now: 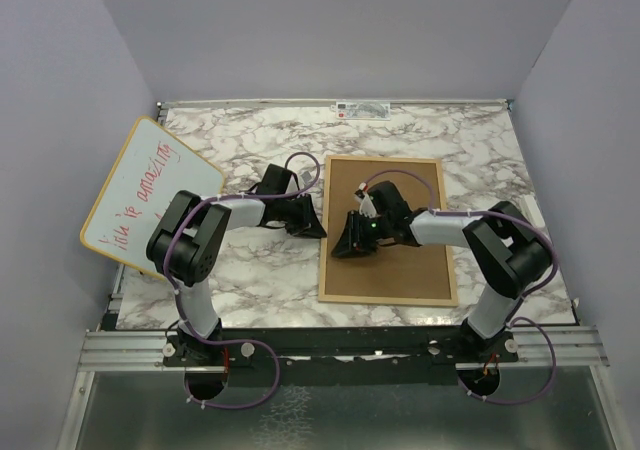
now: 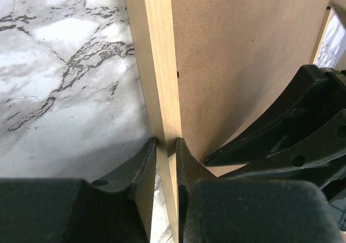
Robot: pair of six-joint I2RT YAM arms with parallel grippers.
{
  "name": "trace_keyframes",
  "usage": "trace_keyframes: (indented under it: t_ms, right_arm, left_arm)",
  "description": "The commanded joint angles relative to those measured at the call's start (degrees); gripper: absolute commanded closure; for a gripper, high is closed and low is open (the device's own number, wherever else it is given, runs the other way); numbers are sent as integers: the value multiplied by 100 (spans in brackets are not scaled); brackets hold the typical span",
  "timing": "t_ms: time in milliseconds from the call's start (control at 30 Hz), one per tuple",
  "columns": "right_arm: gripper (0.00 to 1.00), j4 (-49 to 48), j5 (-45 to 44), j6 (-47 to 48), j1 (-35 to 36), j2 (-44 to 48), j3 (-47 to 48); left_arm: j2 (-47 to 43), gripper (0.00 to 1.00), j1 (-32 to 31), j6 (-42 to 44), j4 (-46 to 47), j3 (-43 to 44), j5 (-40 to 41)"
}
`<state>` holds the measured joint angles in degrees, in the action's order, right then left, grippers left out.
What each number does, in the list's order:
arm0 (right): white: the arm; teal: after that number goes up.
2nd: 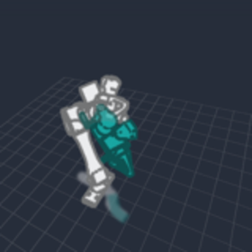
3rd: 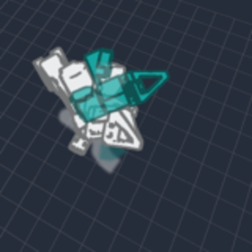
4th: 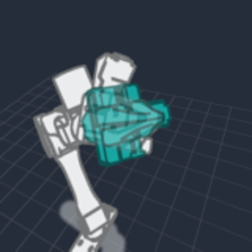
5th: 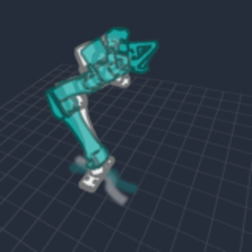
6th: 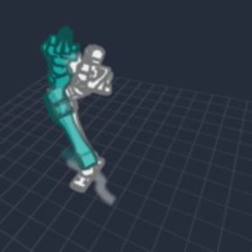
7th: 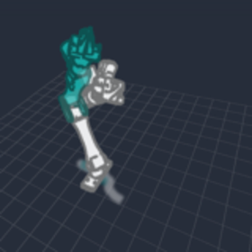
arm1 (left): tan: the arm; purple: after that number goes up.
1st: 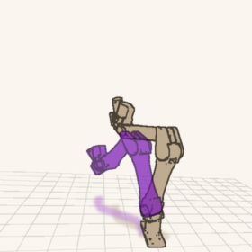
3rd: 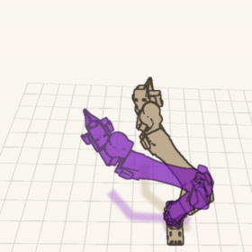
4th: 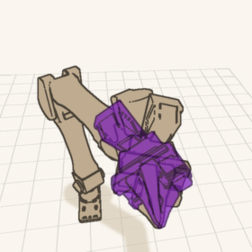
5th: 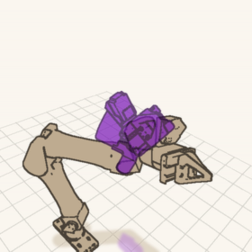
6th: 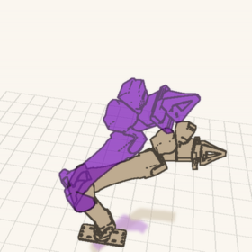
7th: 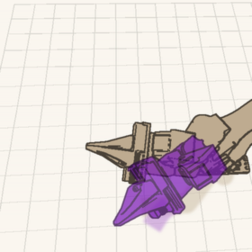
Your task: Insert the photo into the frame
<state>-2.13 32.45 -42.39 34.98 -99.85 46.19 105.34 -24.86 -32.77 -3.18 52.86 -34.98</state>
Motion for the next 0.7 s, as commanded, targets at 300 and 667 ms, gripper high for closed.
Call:
trace_keyframes:
  t_ms: [300,667]
  right_arm:
    - [98,-1468,1238,177,97,-380,-38]
    - [99,-885,870,328,182,-741,117]
  left_arm:
    - [654,82,-19,446,-808,-311,1189]
    - [695,82,-19,439,-798,-333,1189]
